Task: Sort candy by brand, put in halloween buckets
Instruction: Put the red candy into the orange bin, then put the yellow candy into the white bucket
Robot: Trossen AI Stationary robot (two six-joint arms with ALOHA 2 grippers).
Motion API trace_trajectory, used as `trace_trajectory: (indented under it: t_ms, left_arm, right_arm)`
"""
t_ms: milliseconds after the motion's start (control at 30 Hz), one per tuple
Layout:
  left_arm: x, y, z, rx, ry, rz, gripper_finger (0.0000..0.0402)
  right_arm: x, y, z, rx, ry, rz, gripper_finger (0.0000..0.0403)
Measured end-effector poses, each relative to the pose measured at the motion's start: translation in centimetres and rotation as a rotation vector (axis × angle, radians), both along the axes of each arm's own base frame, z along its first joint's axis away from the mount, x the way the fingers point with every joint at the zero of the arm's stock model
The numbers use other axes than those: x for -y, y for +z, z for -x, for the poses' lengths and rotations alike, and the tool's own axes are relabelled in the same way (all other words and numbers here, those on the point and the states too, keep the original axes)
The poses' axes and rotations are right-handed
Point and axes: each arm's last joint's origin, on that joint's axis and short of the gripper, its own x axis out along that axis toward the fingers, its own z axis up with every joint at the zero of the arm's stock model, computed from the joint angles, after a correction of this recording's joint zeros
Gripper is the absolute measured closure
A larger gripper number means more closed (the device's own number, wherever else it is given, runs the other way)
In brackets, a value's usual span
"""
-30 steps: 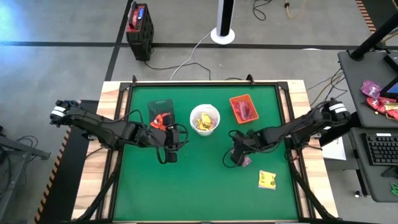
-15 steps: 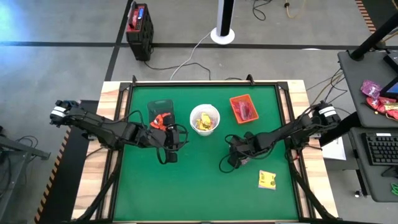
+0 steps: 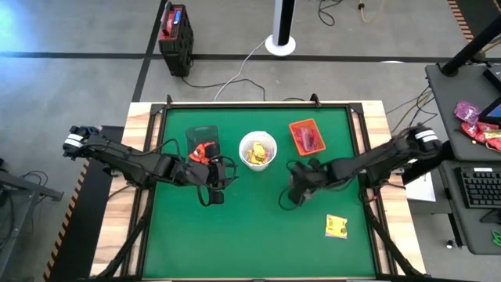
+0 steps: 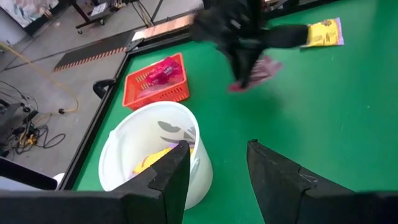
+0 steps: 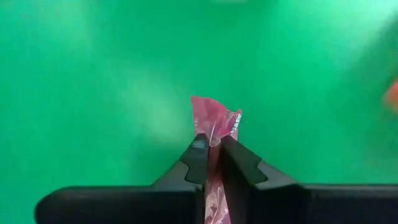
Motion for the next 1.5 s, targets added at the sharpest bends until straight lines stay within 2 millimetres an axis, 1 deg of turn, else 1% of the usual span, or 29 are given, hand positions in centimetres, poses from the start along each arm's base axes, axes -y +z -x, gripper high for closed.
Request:
trace_trajectory:
  t_ms: [100, 167, 233, 300, 367, 400, 500, 633, 767, 867, 1067, 1167, 1267, 1367, 1433, 1500]
  left_arm:
    - [0.0, 0.2, -0.1, 0.018, -0.002, 0.002, 0.0259]
    - [0.0, 0.2, -0.1, 0.025, -0.002, 0.004, 0.0259]
    - [0.0, 0.2, -0.1, 0.029, -0.002, 0.004, 0.0259]
    - [0.0, 0.3, -0.2, 0.033, -0.002, 0.006, 0.0259]
    - [0.0, 0.3, -0.2, 0.034, -0.001, 0.007, 0.0259]
    - [0.0, 0.3, -0.2, 0.033, -0.001, 0.007, 0.0259]
    - [0.0, 0.3, -0.2, 0.034, -0.001, 0.007, 0.0259]
    - [0.0, 0.3, -0.2, 0.033, -0.001, 0.008, 0.0259]
    - [0.0, 0.3, -0.2, 0.032, -0.001, 0.007, 0.0259]
    - [0.0, 0.2, -0.2, 0.031, -0.002, 0.006, 0.0259]
    - [0.0, 0.2, -0.1, 0.027, -0.003, 0.003, 0.0259]
    - [0.0, 0.2, -0.1, 0.025, -0.003, 0.002, 0.0259]
    - [0.0, 0.2, -0.1, 0.023, -0.003, 0.002, 0.0259]
    - [0.1, 0.1, -0.1, 0.014, -0.001, 0.007, 0.0259]
    - [0.1, 0.1, -0.1, 0.014, 0.006, 0.019, 0.0259]
    - [0.1, 0.1, 0.0, 0.019, 0.012, 0.034, 0.0259]
  right_arm:
    - [1.9, 3.5, 0.1, 0.093, -0.049, 0.124, 0.0383]
    - [3.5, 5.7, 0.6, 0.111, -0.109, 0.234, 0.0383]
    - [5.4, 7.4, 1.1, 0.099, -0.192, 0.338, 0.0383]
    - [7.5, 8.4, 1.4, 0.08, -0.269, 0.394, 0.0384]
    - [9.5, 8.8, 1.7, 0.06, -0.334, 0.407, 0.0384]
    - [10.5, 8.6, 1.8, 0.037, -0.357, 0.409, 0.0384]
    - [13.0, 7.5, 2.1, -0.039, -0.422, 0.395, 0.0384]
    - [15.1, 5.7, 2.0, -0.11, -0.449, 0.319, 0.0381]
    - [15.7, 4.0, 1.4, -0.173, -0.443, 0.293, 0.0379]
    - [16.0, 3.0, 0.8, -0.192, -0.434, 0.275, 0.0365]
    - [16.3, 1.7, -0.1, -0.197, -0.421, 0.236, 0.0295]
    - [16.4, 1.6, -0.1, -0.203, -0.429, 0.231, 0.0263]
    - [16.2, 2.8, 0.2, -0.183, -0.428, 0.229, 0.0242]
    - [14.9, 5.4, 0.7, -0.148, -0.395, 0.161, 0.0231]
    - [13.5, 6.9, 1.2, -0.111, -0.337, 0.034, 0.0228]
    - [11.5, 7.8, 1.4, -0.067, -0.259, -0.139, 0.0229]
